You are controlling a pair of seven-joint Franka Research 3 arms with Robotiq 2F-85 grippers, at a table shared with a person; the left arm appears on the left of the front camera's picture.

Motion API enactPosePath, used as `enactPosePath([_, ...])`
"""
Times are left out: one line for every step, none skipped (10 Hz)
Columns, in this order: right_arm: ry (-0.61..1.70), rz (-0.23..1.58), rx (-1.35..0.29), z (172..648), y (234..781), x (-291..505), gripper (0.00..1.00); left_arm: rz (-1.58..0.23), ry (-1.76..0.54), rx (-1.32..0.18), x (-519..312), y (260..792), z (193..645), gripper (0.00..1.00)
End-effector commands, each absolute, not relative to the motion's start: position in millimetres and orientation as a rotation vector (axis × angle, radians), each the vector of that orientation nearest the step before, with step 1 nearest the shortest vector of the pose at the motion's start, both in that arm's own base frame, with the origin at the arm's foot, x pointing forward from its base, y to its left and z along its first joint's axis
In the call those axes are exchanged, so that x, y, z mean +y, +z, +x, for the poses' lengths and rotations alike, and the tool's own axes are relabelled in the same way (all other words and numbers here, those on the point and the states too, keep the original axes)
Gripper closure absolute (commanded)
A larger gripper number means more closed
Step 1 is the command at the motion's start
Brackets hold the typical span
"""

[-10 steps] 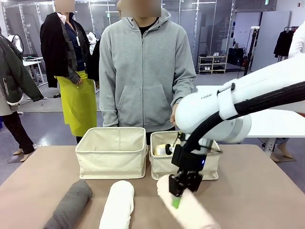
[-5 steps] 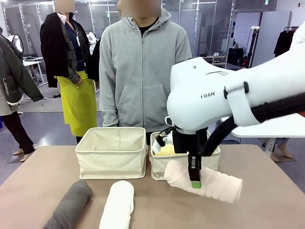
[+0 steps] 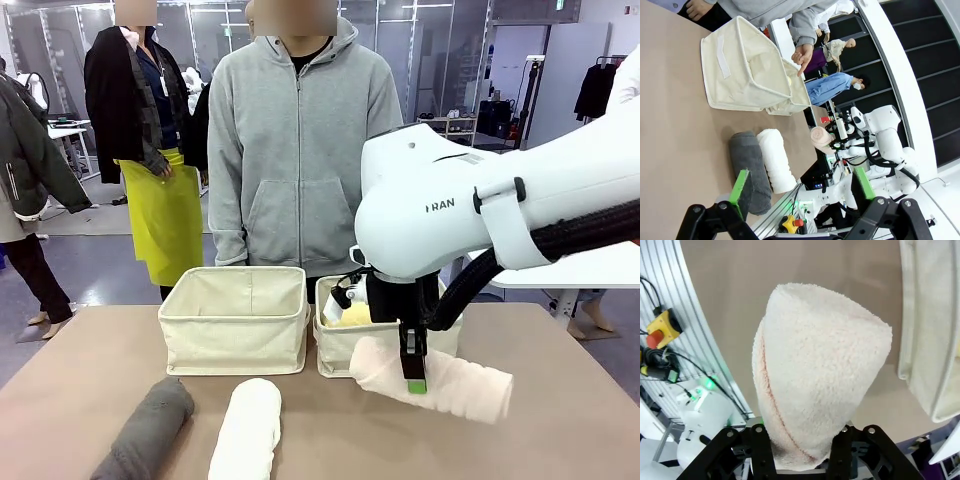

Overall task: Divide the towels into two baskets.
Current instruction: Pick up one hotel-folded towel from the bottom of the table and place it in the Fabric basket indicated by the person.

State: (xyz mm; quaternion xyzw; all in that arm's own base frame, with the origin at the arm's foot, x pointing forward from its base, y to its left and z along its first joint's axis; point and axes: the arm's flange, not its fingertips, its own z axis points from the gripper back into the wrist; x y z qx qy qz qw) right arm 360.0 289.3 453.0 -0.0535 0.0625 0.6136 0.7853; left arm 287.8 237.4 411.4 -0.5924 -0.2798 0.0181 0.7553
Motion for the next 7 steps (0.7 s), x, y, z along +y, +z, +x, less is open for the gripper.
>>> enactPosePath([1.435,-0.259,-0.066,359.0,479.2,295.7,0.61,-1.304,0.035,-0.625,238.1,412.6,284.9,0.00])
enactPosePath([1.490,-0.307,-0.137,372.6,493.3,300.6,0.61,-1.304,0.035,-0.625,238.1,412.6,284.9,0.00])
enactPosePath([1.580,-0.345,-0.147,392.3,503.6,303.0,0.61,-1.304,0.035,-0.625,238.1,412.6,284.9,0.00])
enactPosePath([1.645,-0.349,-0.174,410.3,512.5,304.4,0.61,-1.304,0.035,-0.625,238.1,412.6,284.9,0.00])
enactPosePath([1.741,-0.407,-0.202,430.4,514.9,308.1,0.61,-1.304,0.035,-0.625,238.1,412.6,284.9,0.00])
enactPosePath([1.793,-0.440,-0.198,455.8,513.2,313.1,0.61,-1.304,0.035,-0.625,238.1,412.6,284.9,0.00])
enactPosePath([1.759,-0.438,-0.190,488.3,507.0,317.9,0.61,-1.304,0.035,-0.625,238.1,412.6,284.9,0.00])
